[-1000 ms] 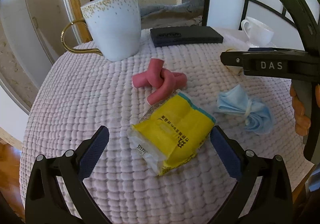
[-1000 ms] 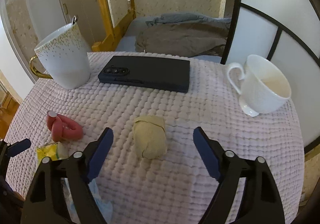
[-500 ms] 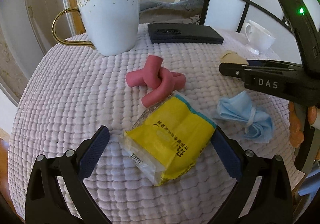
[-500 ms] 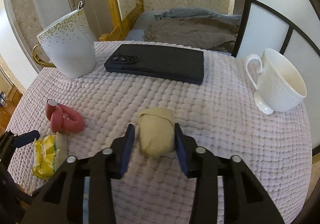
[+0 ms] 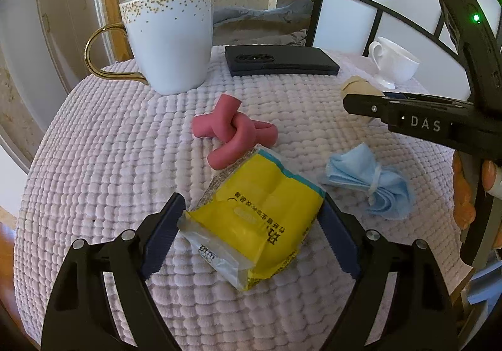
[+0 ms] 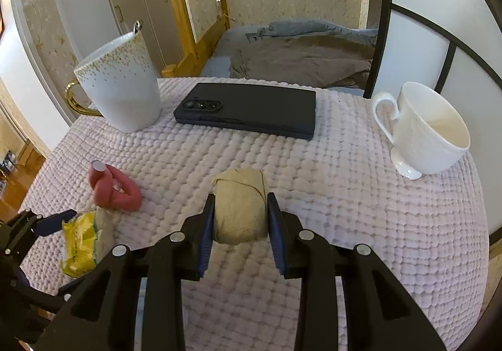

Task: Collect trash
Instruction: 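Grasp the beige bread roll with the right tool while the left tool grasps the yellow tissue pack, then carry the bread roll and tissue pack over the bin and release both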

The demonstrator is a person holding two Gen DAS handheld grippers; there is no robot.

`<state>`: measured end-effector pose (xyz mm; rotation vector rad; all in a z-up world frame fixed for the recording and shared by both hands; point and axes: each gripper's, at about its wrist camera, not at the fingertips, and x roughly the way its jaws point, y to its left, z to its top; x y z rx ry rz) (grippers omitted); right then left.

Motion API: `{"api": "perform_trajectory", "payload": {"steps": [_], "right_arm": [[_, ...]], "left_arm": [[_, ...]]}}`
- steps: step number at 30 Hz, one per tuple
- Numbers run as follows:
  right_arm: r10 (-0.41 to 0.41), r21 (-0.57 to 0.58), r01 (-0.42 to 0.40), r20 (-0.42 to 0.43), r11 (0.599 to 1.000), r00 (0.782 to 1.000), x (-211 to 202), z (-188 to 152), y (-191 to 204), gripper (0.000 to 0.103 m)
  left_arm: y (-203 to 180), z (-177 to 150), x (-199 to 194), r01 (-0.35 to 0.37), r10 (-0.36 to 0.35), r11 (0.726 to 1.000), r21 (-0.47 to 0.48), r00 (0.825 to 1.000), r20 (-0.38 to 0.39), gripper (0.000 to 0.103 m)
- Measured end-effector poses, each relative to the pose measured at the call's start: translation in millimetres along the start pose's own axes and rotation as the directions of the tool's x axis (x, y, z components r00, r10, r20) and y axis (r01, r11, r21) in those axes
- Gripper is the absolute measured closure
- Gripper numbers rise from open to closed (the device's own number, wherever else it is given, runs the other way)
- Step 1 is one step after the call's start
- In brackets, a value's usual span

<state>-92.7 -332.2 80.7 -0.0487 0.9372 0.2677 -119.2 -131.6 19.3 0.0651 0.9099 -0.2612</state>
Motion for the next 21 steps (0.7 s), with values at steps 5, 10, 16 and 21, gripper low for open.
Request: {"api": "perform_trajectory", "payload": {"steps": [5, 10, 16, 21], "right_arm": [[0.009, -0.002, -0.009, 0.007, 1.0, 1.0, -11.7, -4.8, 2.0, 0.071], [0.021, 0.006, -0.021, 0.012, 1.0, 1.0, -24.1, -11.6, 1.9, 0.071], [0.028, 0.009, -0.028, 0.014, 1.0, 1.0, -37.3, -21.3, 3.8, 0.071], [0.048, 0.022, -0.048, 0.021, 0.999, 0.999, -52.5, -31.4, 6.6, 0.071]], "left_arm": [[-1.3, -3.4, -9.0, 0.002, -0.002, 1.0, 0.006, 1.0, 0.011, 0.017], [-0.1, -6.5, -17.2, 0.0, 0.0, 1.0, 0.004, 1.0, 0.016, 0.017], [-2.3, -11.5, -25.9, -0.007, 0.007, 1.0, 0.009, 1.0, 0.021, 0.017], [-5.1, -13.3, -31.5, -0.01, 0.01, 1.0, 0.016, 0.999, 0.03, 0.017]]}}
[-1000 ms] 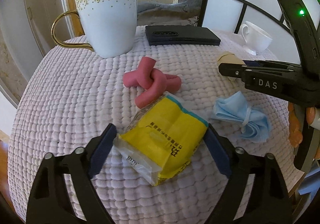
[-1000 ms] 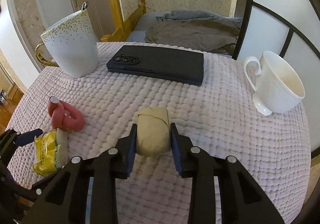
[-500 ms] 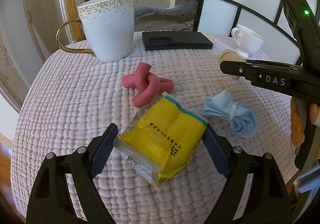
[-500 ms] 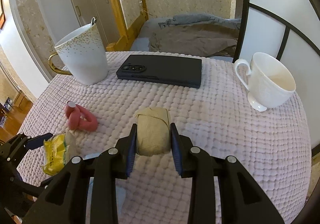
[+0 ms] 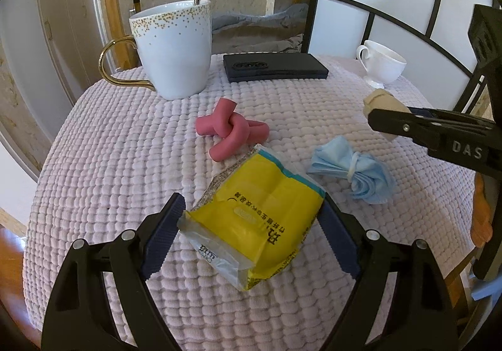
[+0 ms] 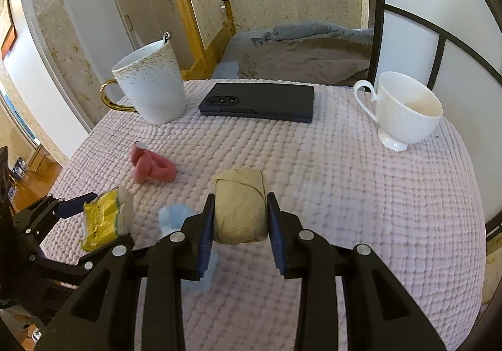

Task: Collect trash
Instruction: 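Carry the bread roll and tissue pack over the bin and release both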

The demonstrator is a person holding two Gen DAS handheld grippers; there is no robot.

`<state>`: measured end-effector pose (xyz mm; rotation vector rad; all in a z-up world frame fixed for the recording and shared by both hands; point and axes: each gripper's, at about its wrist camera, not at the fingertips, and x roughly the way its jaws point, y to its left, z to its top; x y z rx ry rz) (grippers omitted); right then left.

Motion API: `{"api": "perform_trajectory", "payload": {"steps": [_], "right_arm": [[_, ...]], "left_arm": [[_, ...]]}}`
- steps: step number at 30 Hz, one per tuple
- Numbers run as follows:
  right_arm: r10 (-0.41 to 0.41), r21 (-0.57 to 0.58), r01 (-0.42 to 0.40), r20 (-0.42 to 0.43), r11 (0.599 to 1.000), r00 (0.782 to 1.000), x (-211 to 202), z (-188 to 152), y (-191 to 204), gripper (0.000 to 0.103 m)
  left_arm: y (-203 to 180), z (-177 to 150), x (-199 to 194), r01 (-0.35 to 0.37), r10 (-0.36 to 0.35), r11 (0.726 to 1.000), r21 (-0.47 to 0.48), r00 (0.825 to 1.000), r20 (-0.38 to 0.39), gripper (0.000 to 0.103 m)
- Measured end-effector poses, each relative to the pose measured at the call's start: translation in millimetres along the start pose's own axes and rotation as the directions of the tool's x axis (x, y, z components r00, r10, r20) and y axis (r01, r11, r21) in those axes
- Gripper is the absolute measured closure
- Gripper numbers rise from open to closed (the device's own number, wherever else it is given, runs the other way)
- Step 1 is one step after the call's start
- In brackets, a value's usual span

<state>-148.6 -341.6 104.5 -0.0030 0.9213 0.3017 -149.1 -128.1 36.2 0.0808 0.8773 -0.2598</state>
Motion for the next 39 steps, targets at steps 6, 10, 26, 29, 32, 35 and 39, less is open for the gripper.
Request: {"api": "perform_trajectory", "payload": {"steps": [6, 10, 26, 29, 32, 35, 39], "right_arm": [[0.018, -0.003, -0.018, 0.015, 1.0, 1.0, -20.7, -10.0, 9.5, 0.071], [0.031, -0.01, -0.031, 0.022, 0.999, 0.999, -34.4, -17.8, 18.3, 0.071], [0.067, -0.024, -0.067, -0.013, 0.997, 0.998, -72.7, -64.1, 43.9, 0.071], [0.068, -0.026, -0.068, -0.024, 0.997, 0.997, -77.6, -73.0, 46.9, 0.071], [0.067, -0.028, -0.068, -0.036, 0.997, 0.997, -81.0, -81.9, 49.5, 0.071], [0.075, -0.019, -0.076, -0.049, 0.997, 0.996, -84.9, -90.1, 49.9, 0.071], [0.081, -0.013, -0.082, -0.069, 0.997, 0.994, -88.5, -101.8, 52.0, 0.071]], "left_arm": [[-0.6, -5.0, -12.7, 0.0, 0.0, 1.0, -0.001, 1.0, 0.016, 0.017], [-0.2, -9.4, -20.5, 0.002, -0.002, 1.0, -0.008, 1.0, 0.023, 0.017], [-4.9, -32.0, -50.0, -0.018, 0.018, 1.0, 0.017, 0.999, 0.034, 0.017], [-5.5, -37.2, -54.3, -0.023, 0.022, 0.999, 0.023, 0.999, 0.03, 0.017], [-8.0, -42.8, -58.3, -0.024, 0.024, 0.999, 0.027, 0.999, 0.022, 0.017], [-10.9, -49.5, -62.8, -0.025, 0.024, 0.999, 0.033, 1.0, 0.014, 0.017], [-13.7, -59.3, -69.9, -0.025, 0.025, 0.999, 0.046, 1.0, 0.004, 0.017]]}}
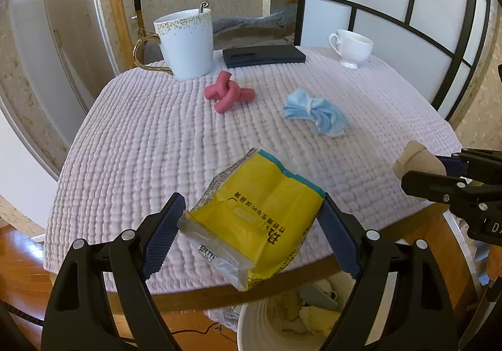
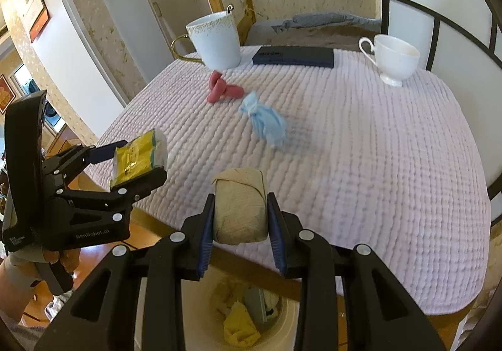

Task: Collect trash
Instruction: 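Carry the bread roll and tissue pack over the bin and release both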

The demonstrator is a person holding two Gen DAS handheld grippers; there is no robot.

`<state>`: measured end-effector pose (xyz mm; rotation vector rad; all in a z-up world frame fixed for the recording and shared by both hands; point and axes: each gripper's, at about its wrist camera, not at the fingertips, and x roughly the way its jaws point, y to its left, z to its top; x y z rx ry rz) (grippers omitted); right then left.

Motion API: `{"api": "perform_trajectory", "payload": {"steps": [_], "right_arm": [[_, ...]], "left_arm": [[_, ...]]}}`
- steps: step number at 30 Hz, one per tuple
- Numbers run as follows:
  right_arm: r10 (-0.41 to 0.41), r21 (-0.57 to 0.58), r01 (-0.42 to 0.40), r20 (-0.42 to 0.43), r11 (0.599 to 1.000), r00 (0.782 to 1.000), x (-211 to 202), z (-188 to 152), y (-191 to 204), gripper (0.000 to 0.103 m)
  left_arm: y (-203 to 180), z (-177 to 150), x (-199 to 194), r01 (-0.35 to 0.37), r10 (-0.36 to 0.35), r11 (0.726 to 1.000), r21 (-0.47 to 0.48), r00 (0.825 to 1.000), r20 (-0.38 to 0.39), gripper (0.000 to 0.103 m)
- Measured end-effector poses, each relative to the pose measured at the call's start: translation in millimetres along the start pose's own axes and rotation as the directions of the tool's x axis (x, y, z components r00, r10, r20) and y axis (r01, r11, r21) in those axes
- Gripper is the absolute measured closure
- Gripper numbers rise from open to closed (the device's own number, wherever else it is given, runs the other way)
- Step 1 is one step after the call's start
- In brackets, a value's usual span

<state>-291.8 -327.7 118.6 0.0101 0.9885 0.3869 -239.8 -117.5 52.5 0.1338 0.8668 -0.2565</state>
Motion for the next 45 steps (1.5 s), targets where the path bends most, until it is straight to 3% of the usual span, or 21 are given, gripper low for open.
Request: {"api": "perform_trajectory", "payload": {"steps": [28, 45], "right_arm": [[0.037, 0.017, -0.035, -0.145, 0.999, 0.989, -3.6, -72.5, 20.1, 0.071], [0.017, 0.021, -0.013, -0.203, 1.0, 0.979, 14.6, -99.7, 20.7, 0.071]], "left_arm": [[-29.9, -60.2, -21.2, 0.054, -0.048, 0.997, 0.061, 0.993, -0.107, 0.017], [-43.1, -94.4, -8.2, 0.09, -0.073, 0.992, 0.089, 0.98, -0.184, 0.017]]}}
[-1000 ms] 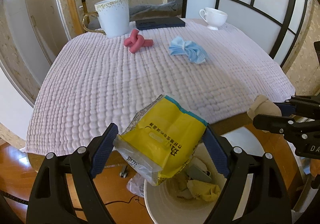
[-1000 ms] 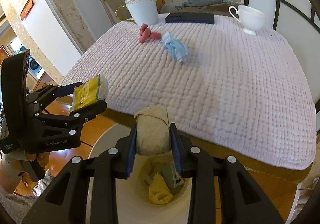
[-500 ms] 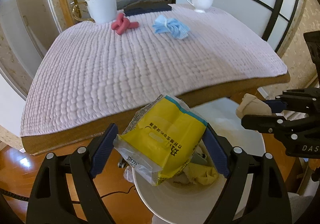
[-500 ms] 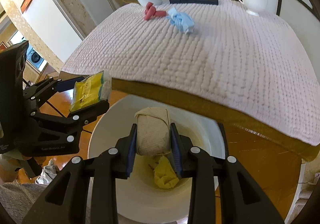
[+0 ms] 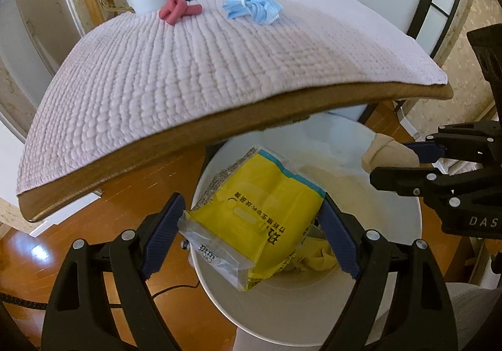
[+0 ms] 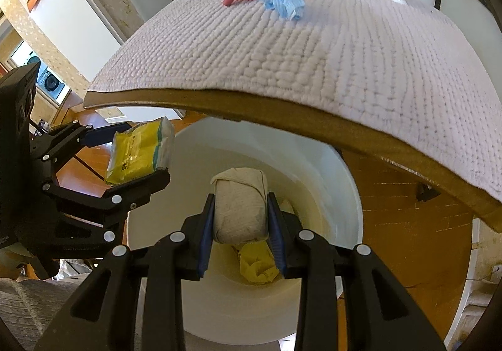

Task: Collect trash
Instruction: 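Carry the bread roll and tissue pack over the bin and release both, then move both tools back over the blanket toward the pink roller and blue mask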

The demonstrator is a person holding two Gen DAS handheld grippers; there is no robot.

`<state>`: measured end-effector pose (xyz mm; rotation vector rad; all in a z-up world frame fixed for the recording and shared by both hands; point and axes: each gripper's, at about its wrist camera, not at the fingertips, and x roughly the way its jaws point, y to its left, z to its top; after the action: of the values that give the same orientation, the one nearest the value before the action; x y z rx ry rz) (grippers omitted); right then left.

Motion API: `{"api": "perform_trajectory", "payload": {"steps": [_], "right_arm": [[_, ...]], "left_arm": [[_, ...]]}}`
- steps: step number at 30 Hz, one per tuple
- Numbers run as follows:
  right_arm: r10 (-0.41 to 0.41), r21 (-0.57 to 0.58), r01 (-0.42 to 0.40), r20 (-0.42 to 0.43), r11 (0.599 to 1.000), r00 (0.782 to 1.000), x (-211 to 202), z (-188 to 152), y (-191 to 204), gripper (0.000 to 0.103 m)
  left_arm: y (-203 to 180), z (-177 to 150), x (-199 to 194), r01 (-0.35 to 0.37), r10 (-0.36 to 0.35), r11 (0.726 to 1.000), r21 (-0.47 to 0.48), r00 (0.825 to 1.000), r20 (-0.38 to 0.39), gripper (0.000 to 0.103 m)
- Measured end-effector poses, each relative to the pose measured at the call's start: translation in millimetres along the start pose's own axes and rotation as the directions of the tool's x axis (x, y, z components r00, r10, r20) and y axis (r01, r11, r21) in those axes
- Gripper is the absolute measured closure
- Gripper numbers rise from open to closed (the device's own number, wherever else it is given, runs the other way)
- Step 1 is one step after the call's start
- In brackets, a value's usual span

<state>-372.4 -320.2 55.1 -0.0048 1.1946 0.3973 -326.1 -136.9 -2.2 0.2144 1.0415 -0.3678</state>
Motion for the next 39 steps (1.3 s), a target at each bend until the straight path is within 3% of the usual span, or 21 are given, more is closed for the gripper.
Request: {"api": "perform_trajectory", "payload": {"steps": [23, 27, 37, 39], "right_arm": [[-0.013, 0.079, 0.017, -0.056, 0.997, 0.998, 36.8, -8.8, -18.2, 0.071], [-0.013, 0.106, 0.018, -0.045, 0.994, 0.999, 34.7, -8.9, -23.8, 0.048], [-0.049, 0.102, 0.048, 0.005, 0.994, 0.999, 13.6, -1.3, -27.7, 0.037], [-0.073, 0.093, 0.07, 0.038, 0.993, 0.997, -0.8, 2.8, -26.9, 0.029]], "left_arm": [[-12.8, -8.3, 40.8, 0.094, -0.089, 0.994, 0.059, 0.993, -0.083, 0.017], [-18.7, -9.5, 44.2, 0.097, -0.09, 0.993, 0.073, 0.992, -0.088, 0.013], [-17.4, -2.0, 29.6, 0.094, -0.089, 0.991, 0.098, 0.995, -0.046, 0.011], [-11.6, 4.0, 15.7, 0.096, -0.094, 0.992, 0.081, 0.995, -0.028, 0.011]]}}
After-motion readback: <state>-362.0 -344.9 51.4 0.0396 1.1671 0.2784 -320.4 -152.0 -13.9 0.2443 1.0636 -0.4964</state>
